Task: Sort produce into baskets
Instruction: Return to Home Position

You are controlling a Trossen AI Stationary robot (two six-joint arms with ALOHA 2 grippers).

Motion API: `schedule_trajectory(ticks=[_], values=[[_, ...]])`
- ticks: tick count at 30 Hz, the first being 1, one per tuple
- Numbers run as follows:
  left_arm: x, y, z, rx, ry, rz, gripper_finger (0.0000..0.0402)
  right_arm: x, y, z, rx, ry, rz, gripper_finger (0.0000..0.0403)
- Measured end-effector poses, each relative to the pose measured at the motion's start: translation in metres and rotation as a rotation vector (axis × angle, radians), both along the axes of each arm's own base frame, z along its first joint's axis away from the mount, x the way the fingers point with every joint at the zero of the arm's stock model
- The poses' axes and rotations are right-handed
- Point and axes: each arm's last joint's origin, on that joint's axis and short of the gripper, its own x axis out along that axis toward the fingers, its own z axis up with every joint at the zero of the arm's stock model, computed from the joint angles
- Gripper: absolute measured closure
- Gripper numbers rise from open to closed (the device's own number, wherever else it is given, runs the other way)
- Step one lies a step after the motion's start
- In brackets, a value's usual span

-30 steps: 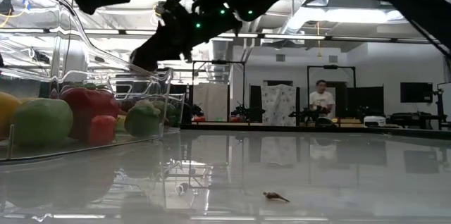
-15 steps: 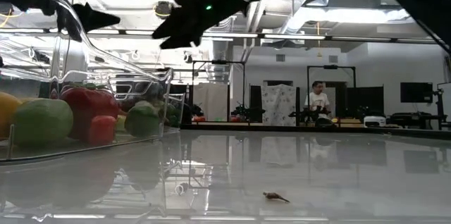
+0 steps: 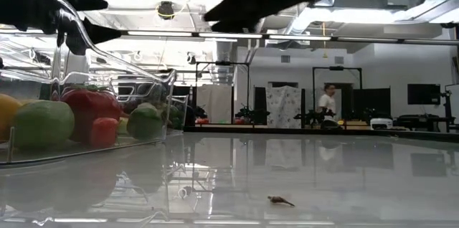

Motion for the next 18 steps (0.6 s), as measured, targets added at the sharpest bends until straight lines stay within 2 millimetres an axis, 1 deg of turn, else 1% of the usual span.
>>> schedule_trajectory(ticks=[2, 4, 7, 9, 13, 15, 18], values=[[-0.001, 0.0, -0.001, 0.01, -0.036, 0.004, 0.0033, -0.02, 0.013, -0.006, -0.013, -0.031, -0.038, 0.0045], [-0.001, 0.001, -0.006, 0.018, -0.057, 0.013, 0.0033, -0.039, 0.025, -0.013, -0.026, -0.043, -0.069, 0.0045], [-0.001, 0.002, -0.017, 0.018, -0.062, 0.048, 0.0033, -0.067, 0.039, -0.021, -0.037, -0.049, -0.104, 0.0045], [-0.001, 0.002, -0.021, 0.013, -0.071, 0.069, 0.0033, -0.086, 0.043, -0.019, -0.028, -0.077, -0.134, 0.0045], [-0.002, 0.003, -0.018, 0.032, -0.093, 0.08, 0.0033, -0.127, 0.046, -0.017, -0.007, -0.177, -0.165, 0.0045], [-0.002, 0.003, -0.015, 0.047, -0.112, 0.085, 0.0033, -0.145, 0.044, -0.017, -0.007, -0.226, -0.183, 0.0045], [-0.002, 0.003, -0.016, 0.061, -0.097, 0.102, 0.0033, -0.172, 0.039, -0.016, -0.011, -0.275, -0.218, 0.0045]])
